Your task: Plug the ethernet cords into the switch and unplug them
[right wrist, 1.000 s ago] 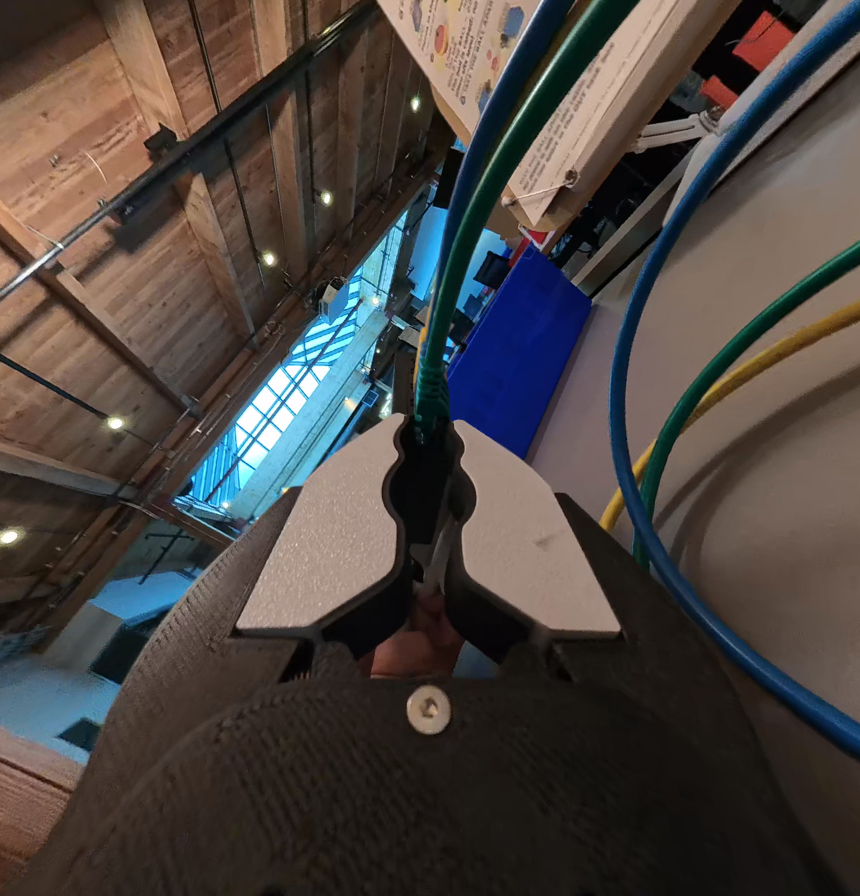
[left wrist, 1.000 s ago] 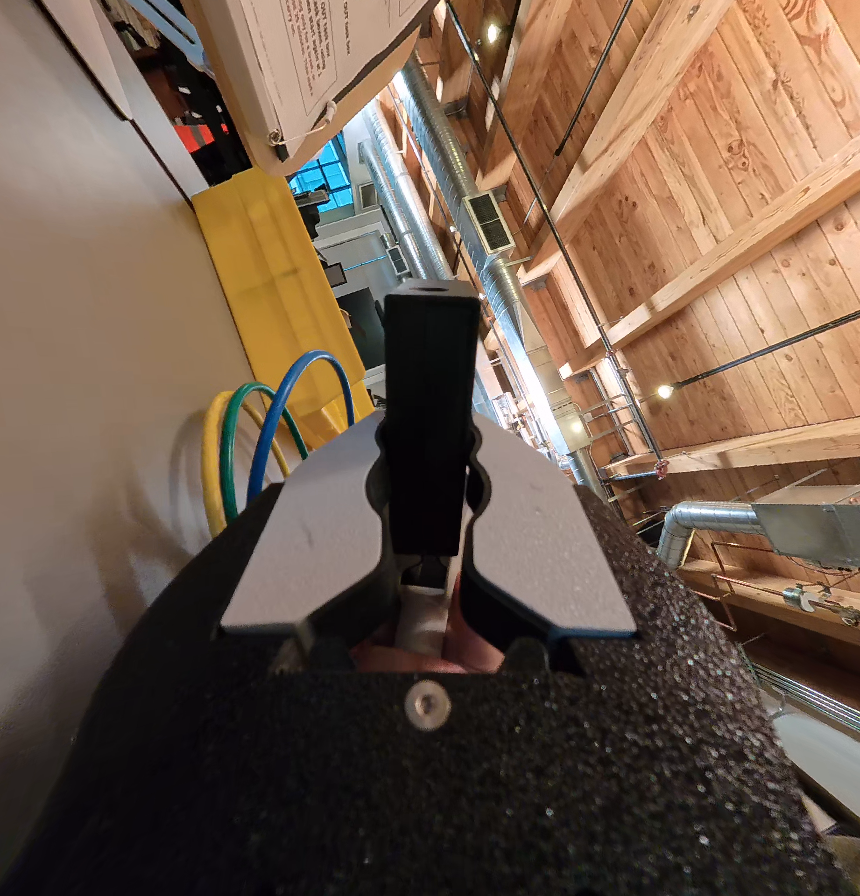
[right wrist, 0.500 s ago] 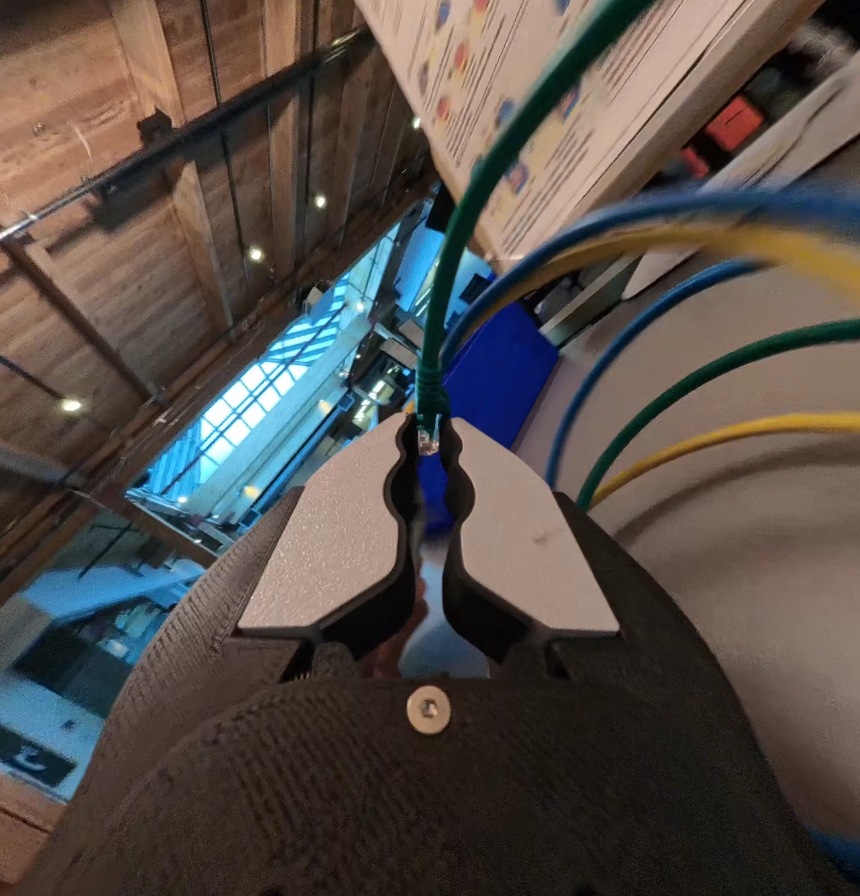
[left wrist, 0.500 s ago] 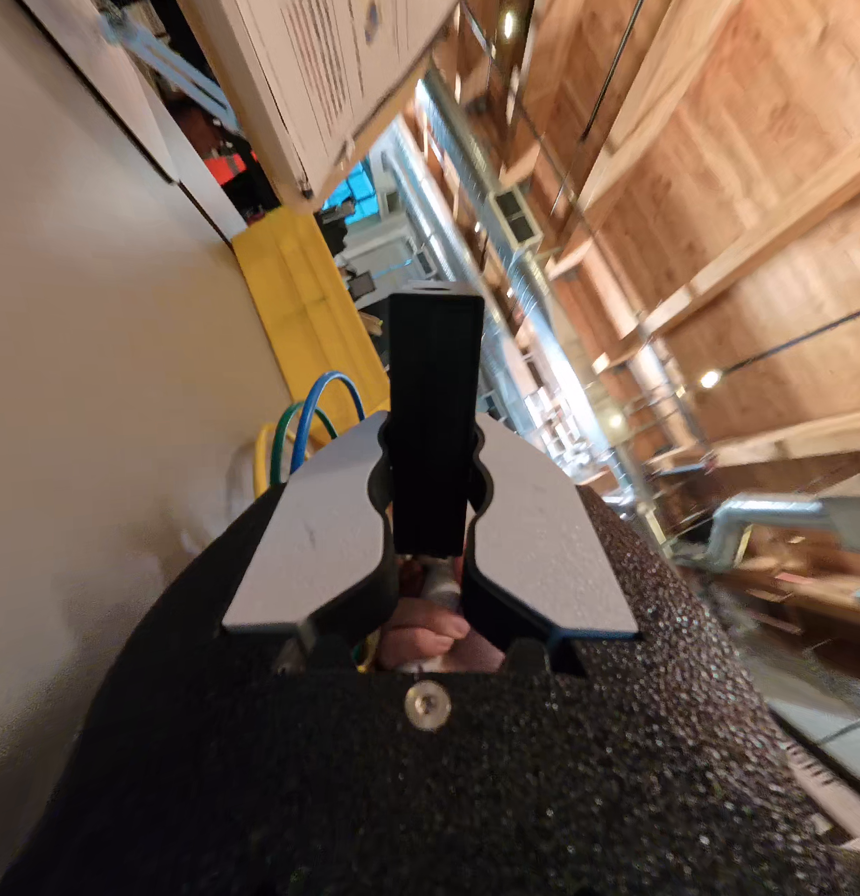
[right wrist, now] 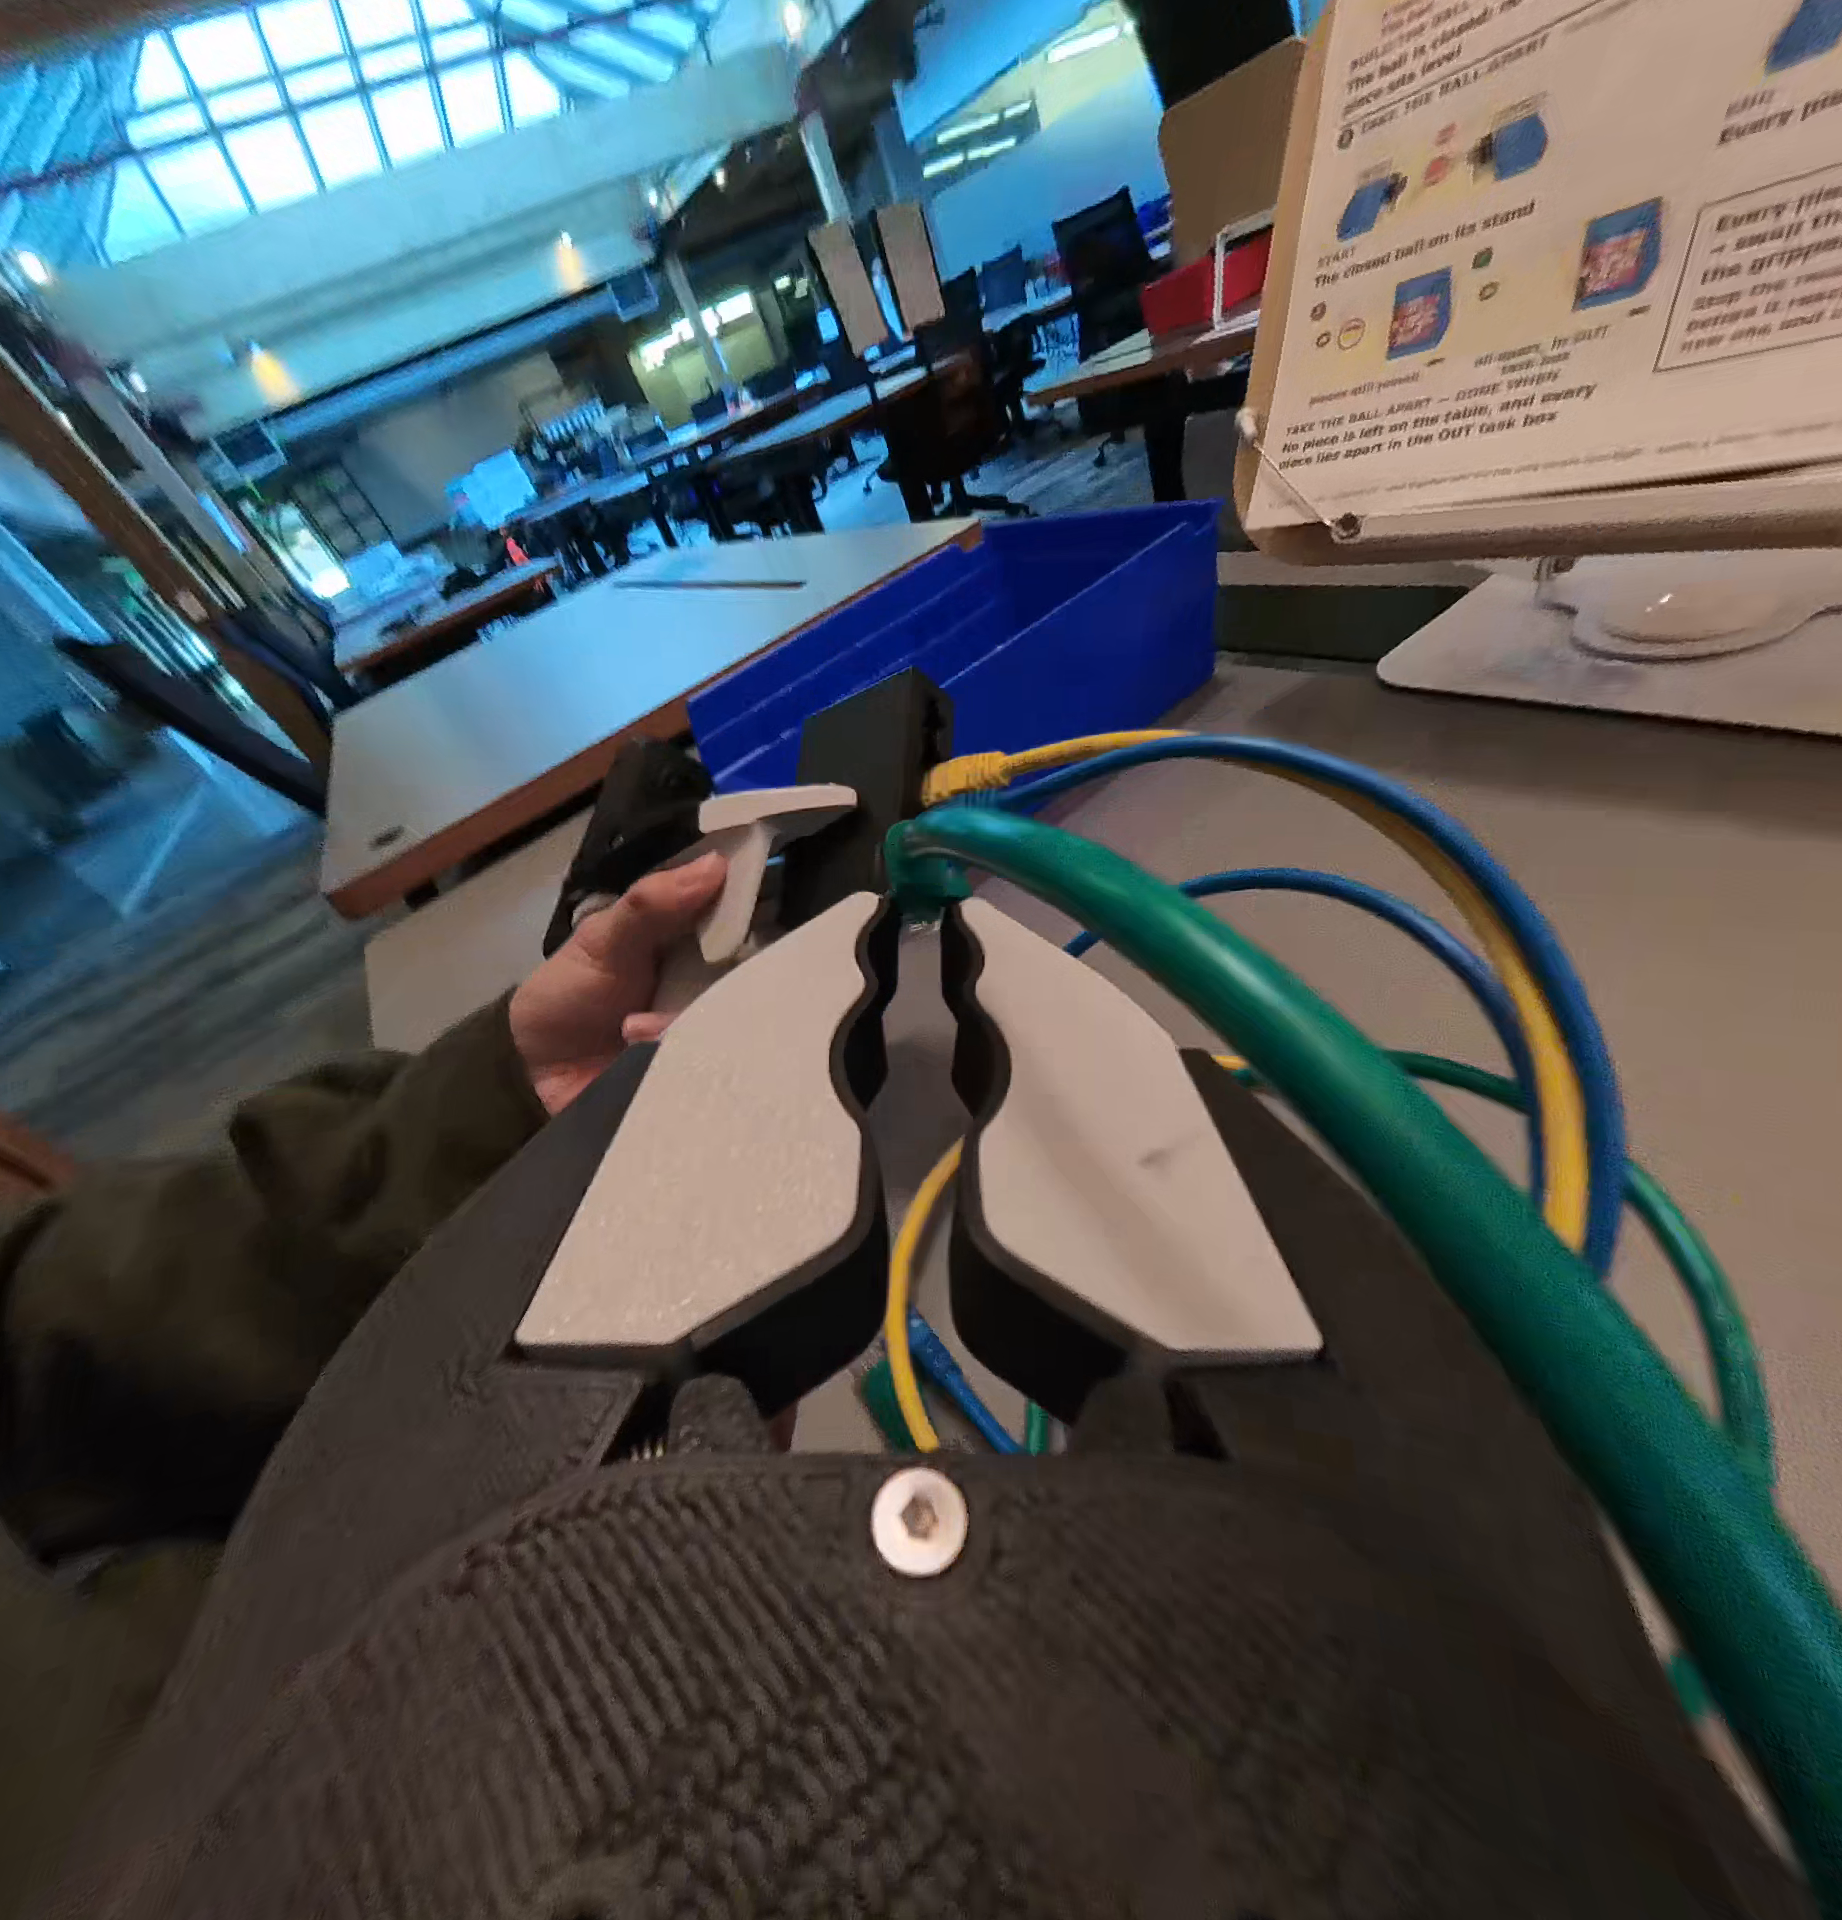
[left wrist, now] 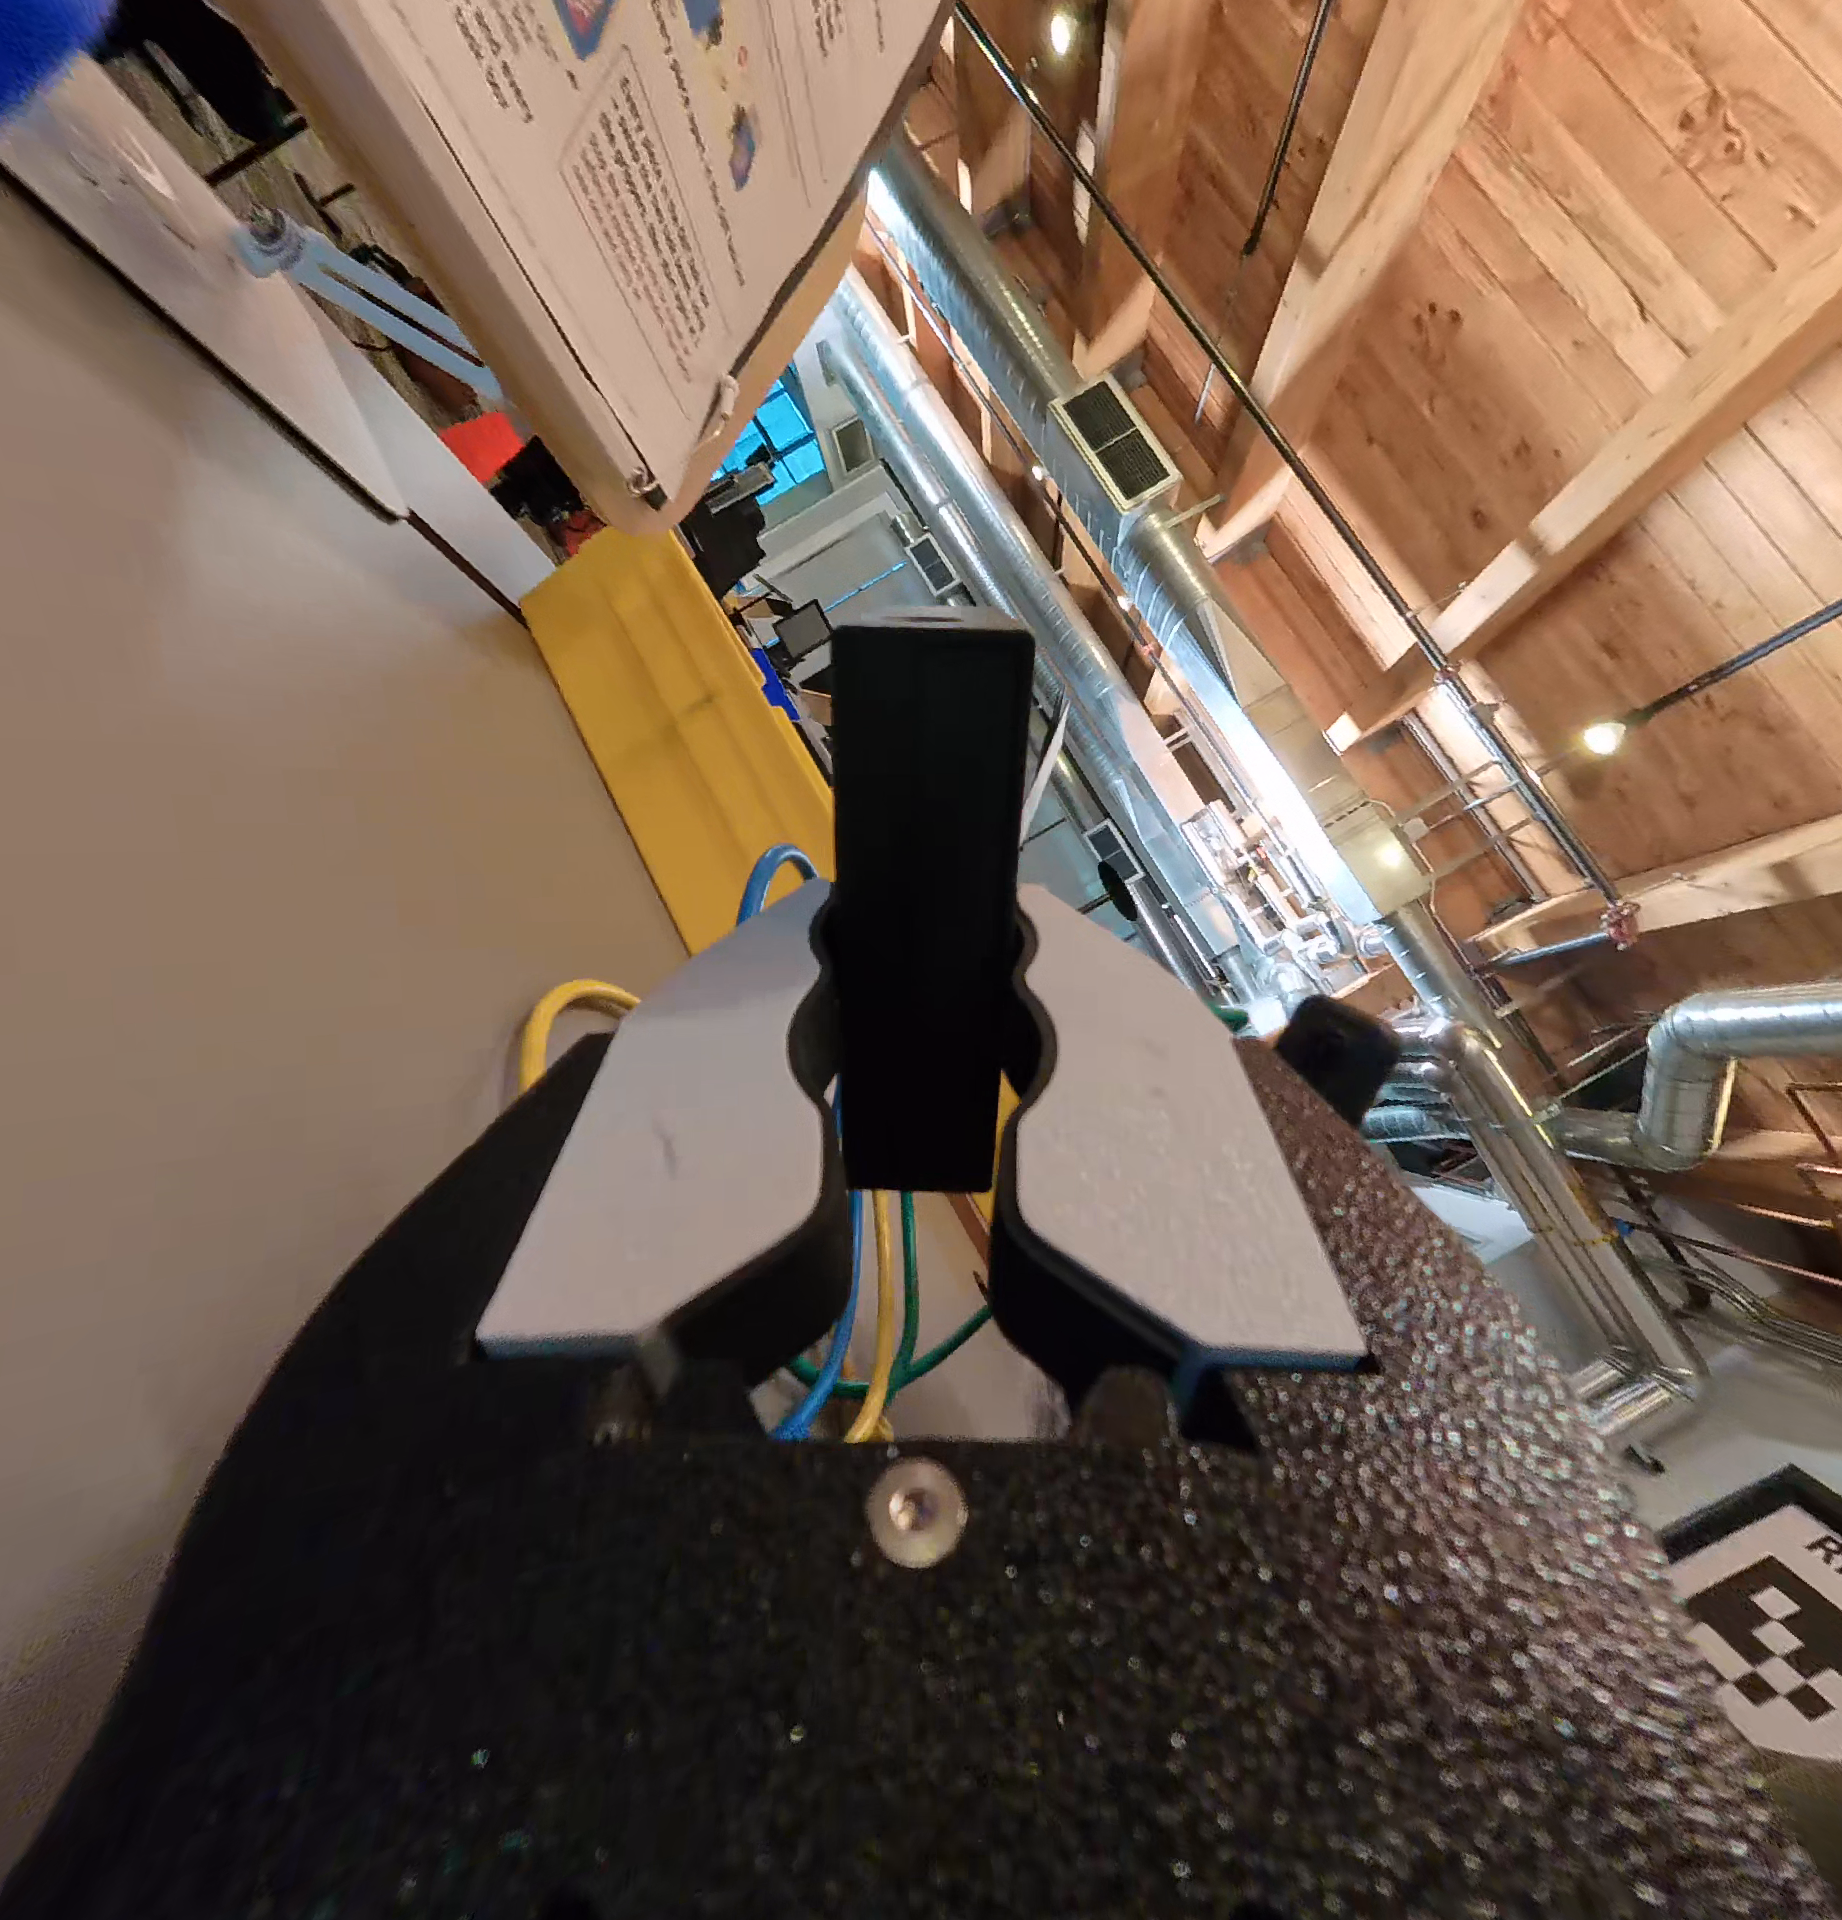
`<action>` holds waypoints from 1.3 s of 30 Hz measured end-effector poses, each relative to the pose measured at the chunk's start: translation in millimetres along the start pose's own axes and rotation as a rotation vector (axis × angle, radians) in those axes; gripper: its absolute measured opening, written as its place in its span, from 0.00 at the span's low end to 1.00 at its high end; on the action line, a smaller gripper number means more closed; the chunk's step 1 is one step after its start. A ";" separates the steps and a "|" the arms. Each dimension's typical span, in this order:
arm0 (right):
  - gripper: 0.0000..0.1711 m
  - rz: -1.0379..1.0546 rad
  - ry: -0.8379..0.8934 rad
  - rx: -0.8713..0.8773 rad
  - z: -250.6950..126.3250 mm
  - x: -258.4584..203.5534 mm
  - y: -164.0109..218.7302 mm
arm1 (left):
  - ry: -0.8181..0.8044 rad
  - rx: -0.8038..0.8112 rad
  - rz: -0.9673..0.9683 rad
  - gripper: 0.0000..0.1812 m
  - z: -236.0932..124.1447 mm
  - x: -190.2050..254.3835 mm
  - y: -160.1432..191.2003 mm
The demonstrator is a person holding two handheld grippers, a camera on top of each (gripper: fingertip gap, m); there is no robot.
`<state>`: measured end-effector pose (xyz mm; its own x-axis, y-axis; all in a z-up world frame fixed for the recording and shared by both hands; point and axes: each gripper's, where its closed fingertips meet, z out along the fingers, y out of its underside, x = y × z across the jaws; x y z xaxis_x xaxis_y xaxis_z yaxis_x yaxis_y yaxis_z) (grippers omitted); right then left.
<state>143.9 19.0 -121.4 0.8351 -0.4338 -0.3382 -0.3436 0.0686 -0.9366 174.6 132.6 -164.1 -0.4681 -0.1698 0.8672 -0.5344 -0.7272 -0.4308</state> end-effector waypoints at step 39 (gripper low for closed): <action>0.05 -0.526 0.113 -0.483 -46.7 83.5 -187.8 | -0.039 -0.039 -0.031 0.15 -1.2 -18.2 6.4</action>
<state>258.1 -72.0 30.5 0.9015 -0.3923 0.1828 -0.0812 -0.5682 -0.8189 178.9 131.9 -182.9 -0.4233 -0.1742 0.8891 -0.5754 -0.7063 -0.4123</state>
